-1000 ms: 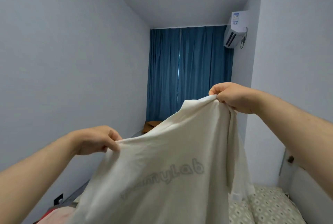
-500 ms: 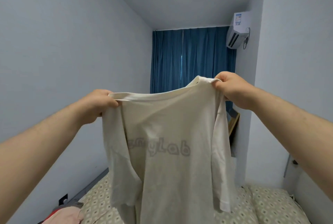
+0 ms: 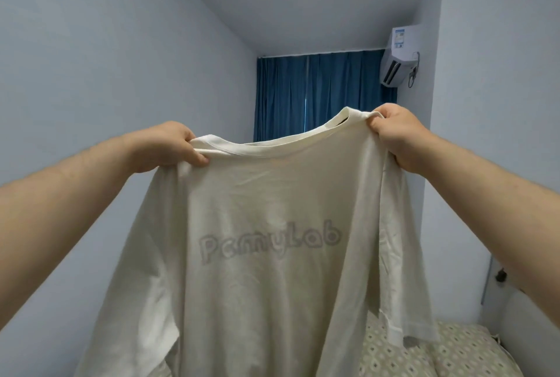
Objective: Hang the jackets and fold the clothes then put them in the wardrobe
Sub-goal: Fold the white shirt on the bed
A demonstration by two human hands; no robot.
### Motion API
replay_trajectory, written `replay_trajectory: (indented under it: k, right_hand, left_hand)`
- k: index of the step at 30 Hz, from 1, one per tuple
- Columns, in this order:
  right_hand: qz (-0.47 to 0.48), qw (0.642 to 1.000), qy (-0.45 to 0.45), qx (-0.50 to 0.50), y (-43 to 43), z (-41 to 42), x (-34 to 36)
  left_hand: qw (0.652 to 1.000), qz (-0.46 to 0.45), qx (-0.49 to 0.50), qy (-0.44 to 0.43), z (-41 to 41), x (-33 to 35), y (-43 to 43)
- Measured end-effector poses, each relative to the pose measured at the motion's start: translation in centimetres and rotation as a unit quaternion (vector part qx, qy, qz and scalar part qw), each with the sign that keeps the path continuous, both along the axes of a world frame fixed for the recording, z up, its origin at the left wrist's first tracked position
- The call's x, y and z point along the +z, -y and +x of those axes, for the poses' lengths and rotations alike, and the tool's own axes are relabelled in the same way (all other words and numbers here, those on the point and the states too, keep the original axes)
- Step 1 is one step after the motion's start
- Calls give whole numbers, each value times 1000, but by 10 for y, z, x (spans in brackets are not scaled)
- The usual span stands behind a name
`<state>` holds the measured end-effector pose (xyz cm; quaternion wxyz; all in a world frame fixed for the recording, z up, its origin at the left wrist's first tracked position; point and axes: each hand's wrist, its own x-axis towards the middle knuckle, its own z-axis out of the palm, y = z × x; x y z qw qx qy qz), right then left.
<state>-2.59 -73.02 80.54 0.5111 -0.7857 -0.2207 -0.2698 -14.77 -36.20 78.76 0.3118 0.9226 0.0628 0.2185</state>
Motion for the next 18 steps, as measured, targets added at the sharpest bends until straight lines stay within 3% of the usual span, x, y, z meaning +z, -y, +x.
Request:
replay_trajectory:
  k: [14,18]
  right_hand:
    - [6,995,95,-39,21,-3,7]
    - [18,995,87,-38,27,2,-4]
  left_hand:
    - [998,-34,32,-34,-1,5,-3]
    - [997,-50,48,-46,-3,5,4]
